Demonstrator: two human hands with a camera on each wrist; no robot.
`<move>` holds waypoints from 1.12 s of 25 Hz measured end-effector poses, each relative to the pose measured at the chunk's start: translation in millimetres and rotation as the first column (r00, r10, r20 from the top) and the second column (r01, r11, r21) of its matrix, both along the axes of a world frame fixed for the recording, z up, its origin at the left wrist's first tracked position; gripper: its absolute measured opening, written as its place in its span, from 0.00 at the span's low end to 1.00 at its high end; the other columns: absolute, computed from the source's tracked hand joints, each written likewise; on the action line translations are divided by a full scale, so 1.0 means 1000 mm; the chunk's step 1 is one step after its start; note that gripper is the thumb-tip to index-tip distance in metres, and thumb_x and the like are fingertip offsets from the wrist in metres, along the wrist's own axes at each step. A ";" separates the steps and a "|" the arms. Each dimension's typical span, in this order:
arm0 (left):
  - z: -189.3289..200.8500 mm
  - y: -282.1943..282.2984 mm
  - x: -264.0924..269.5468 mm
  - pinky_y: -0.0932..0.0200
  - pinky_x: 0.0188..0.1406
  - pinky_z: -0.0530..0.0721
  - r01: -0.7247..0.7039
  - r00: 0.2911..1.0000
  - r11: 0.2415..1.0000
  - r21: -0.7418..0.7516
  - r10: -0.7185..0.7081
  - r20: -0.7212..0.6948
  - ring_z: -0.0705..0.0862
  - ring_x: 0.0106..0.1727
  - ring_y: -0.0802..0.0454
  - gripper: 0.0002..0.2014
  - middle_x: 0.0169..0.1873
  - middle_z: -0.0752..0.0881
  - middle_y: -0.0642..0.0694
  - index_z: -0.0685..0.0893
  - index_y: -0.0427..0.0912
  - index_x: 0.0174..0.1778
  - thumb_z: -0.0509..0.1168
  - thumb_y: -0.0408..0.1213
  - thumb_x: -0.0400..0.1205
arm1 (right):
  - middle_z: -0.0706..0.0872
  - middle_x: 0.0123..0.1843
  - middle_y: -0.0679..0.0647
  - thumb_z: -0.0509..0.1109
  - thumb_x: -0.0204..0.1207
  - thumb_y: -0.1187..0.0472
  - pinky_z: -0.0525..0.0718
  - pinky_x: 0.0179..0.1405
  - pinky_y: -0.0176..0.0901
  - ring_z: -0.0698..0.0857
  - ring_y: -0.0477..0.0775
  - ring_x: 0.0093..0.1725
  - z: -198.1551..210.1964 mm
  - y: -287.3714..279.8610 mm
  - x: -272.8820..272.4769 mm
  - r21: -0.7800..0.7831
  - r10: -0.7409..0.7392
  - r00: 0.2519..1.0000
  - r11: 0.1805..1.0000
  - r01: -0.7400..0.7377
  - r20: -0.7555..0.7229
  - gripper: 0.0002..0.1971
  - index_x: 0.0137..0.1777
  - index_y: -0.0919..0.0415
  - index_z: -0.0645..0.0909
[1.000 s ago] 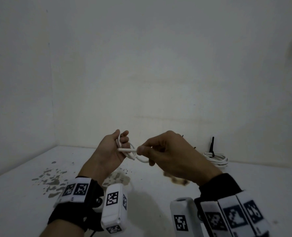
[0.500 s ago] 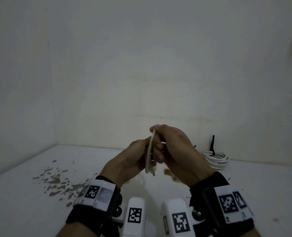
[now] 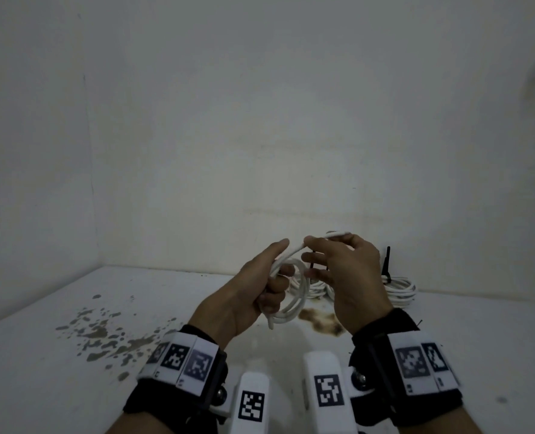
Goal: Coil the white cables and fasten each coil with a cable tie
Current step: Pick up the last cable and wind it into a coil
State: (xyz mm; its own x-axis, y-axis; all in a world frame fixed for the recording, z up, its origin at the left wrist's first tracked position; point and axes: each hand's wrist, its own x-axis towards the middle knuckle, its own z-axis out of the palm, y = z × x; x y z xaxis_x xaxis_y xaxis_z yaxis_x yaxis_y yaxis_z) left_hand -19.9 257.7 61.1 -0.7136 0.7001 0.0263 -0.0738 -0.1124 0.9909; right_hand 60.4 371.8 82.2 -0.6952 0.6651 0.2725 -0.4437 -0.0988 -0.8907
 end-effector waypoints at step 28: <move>0.016 0.006 0.007 0.60 0.24 0.71 -0.516 0.784 0.849 0.111 0.520 -0.337 0.68 0.23 0.51 0.25 0.24 0.70 0.44 0.75 0.42 0.32 0.61 0.60 0.82 | 0.81 0.39 0.51 0.77 0.70 0.69 0.80 0.32 0.37 0.80 0.51 0.36 -0.018 -0.003 -0.008 0.906 -0.329 0.943 0.413 0.097 0.049 0.18 0.45 0.54 0.70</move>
